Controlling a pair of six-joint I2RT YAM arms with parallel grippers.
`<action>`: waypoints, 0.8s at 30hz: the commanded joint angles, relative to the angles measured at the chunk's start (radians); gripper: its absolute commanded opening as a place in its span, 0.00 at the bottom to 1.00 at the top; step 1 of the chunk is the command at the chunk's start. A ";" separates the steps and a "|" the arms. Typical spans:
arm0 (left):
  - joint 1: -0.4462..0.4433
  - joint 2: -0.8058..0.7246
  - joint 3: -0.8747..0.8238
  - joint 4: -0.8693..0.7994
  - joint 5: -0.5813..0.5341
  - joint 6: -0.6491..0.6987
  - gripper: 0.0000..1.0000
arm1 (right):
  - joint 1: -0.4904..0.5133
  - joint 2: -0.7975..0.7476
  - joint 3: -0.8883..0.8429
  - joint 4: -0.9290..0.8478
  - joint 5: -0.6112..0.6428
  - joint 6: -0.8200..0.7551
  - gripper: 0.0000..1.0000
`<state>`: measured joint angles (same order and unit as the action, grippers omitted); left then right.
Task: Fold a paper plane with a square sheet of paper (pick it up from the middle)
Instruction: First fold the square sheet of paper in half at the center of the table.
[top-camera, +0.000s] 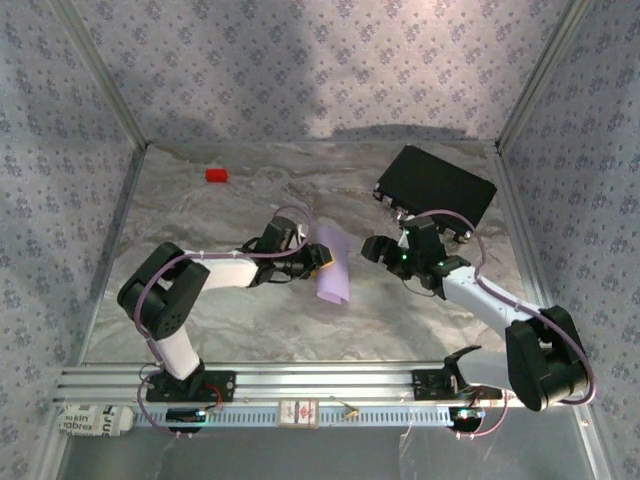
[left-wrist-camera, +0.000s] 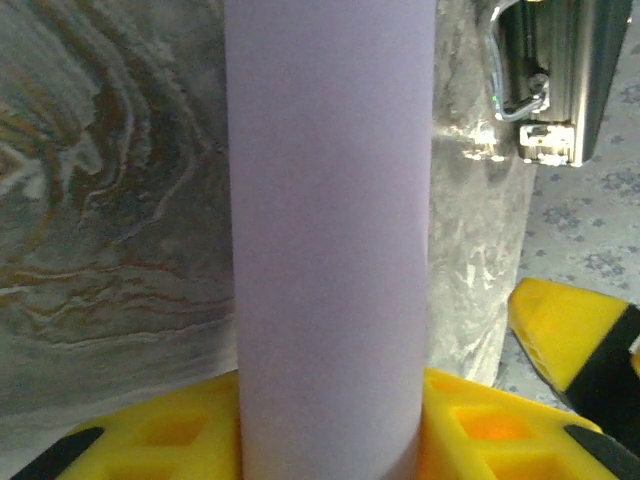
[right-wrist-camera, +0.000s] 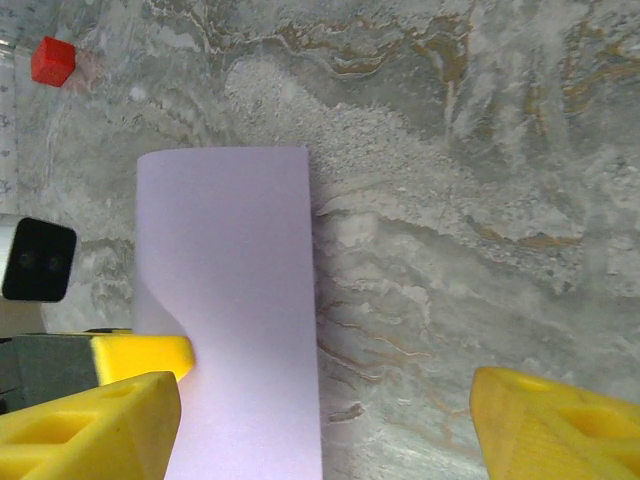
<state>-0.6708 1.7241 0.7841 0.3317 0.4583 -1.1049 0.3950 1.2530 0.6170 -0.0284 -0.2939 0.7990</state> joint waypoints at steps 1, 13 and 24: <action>-0.009 0.005 0.004 -0.069 -0.053 0.055 0.40 | 0.014 0.020 0.039 0.013 -0.020 -0.010 0.78; -0.033 0.006 0.049 -0.225 -0.140 0.137 0.49 | 0.039 0.056 0.051 0.005 -0.015 -0.012 0.79; -0.043 -0.051 0.104 -0.397 -0.253 0.234 0.57 | 0.055 0.078 0.066 0.008 -0.010 -0.014 0.80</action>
<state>-0.7097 1.7153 0.8623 0.0124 0.2600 -0.9195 0.4416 1.3201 0.6537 -0.0212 -0.3035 0.7990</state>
